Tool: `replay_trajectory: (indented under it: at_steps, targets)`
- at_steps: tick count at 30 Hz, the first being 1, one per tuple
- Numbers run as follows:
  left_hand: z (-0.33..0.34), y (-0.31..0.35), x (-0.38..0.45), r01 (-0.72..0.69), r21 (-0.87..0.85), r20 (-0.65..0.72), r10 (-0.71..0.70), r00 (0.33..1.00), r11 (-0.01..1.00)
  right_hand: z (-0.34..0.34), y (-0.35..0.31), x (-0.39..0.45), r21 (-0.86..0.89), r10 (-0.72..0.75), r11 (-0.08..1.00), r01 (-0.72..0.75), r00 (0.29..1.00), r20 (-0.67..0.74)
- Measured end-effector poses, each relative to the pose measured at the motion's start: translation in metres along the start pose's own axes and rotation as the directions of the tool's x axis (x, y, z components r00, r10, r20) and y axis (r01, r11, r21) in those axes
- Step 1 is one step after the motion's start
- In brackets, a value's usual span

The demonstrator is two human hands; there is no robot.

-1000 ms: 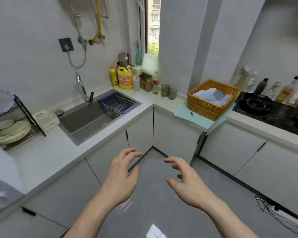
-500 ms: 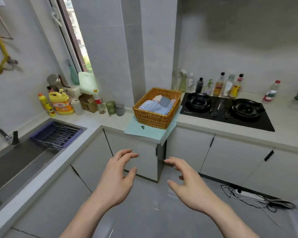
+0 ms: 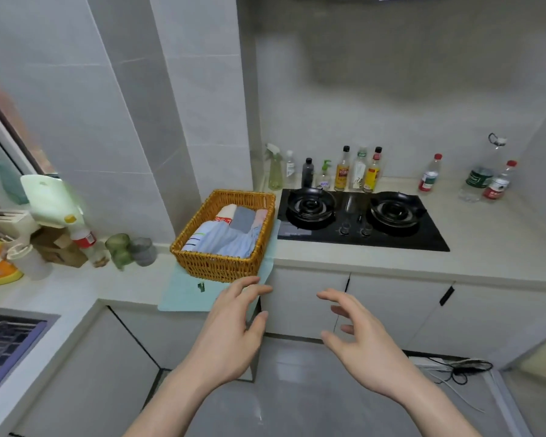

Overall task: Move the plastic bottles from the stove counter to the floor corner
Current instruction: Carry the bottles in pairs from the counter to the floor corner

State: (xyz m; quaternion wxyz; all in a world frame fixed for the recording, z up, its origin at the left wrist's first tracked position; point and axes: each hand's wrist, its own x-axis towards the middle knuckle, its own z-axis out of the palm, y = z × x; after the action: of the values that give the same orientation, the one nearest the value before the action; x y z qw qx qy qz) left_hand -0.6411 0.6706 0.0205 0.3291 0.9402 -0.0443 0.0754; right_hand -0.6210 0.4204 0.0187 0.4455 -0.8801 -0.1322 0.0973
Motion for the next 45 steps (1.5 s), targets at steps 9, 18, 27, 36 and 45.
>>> replay_trajectory:
  at_steps: [9,18,27,36,45]
  targets:
    - [0.06,0.06,0.123,-0.063,-0.001,0.046,0.063,0.997,0.998,-0.093,0.073,0.067,0.029,0.059,0.998,-0.058,0.997,-0.057]
    - [0.093,0.106,0.205,-0.09,0.034,0.018,0.089,0.996,0.995,-0.18,0.109,0.13,0.065,-0.006,0.998,0.014,0.992,-0.124]
    - [0.154,0.141,0.328,-0.179,-0.03,0.084,0.181,0.98,0.983,-0.265,0.165,0.192,0.035,0.048,0.999,-0.041,0.97,-0.237]
    - [0.229,0.187,0.462,-0.311,-0.111,0.229,0.329,0.916,0.944,-0.351,0.214,0.246,0.082,0.169,0.985,-0.149,0.903,-0.394]
    - [0.29,0.256,0.544,-0.413,-0.112,0.293,0.428,0.855,0.904,-0.43,0.266,0.268,0.134,0.22,0.975,-0.176,0.848,-0.483]
